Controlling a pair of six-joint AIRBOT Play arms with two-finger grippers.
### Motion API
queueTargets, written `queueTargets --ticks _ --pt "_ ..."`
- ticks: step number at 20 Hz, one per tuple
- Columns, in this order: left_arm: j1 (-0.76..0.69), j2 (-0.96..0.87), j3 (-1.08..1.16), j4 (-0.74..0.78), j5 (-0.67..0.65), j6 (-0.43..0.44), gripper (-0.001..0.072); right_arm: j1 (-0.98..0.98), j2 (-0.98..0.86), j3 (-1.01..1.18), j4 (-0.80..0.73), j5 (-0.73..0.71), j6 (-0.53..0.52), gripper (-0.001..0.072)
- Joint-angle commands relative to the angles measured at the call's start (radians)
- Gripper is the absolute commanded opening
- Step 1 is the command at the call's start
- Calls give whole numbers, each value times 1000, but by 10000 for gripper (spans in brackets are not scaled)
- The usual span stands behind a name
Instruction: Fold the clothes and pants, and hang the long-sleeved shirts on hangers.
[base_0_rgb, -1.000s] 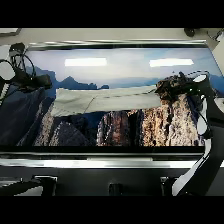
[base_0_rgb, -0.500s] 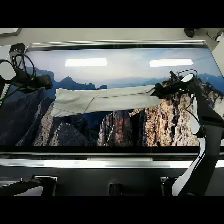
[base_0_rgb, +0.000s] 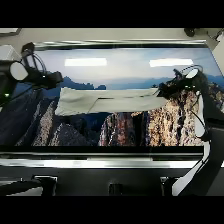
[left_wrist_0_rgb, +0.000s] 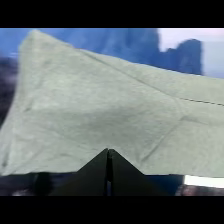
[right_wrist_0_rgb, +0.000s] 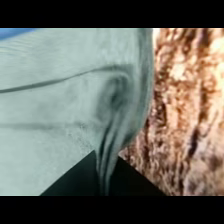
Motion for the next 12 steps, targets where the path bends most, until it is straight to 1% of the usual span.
queueTargets --ticks 1,4,6,8,12 --pt "-110 -96 0 -95 131 -98 18 -38 117 1 -113 69 35 34" --pt "-235 -208 1 -192 269 -197 17 -98 194 1 -124 108 48 34" --pt "-326 -292 35 -212 354 -265 16 -130 233 1 -124 136 50 34" --pt "-404 -385 119 -212 390 -327 16 -150 266 1 -124 148 50 34" --pt "-525 -596 372 -212 389 -440 15 -154 318 1 -134 162 51 35"
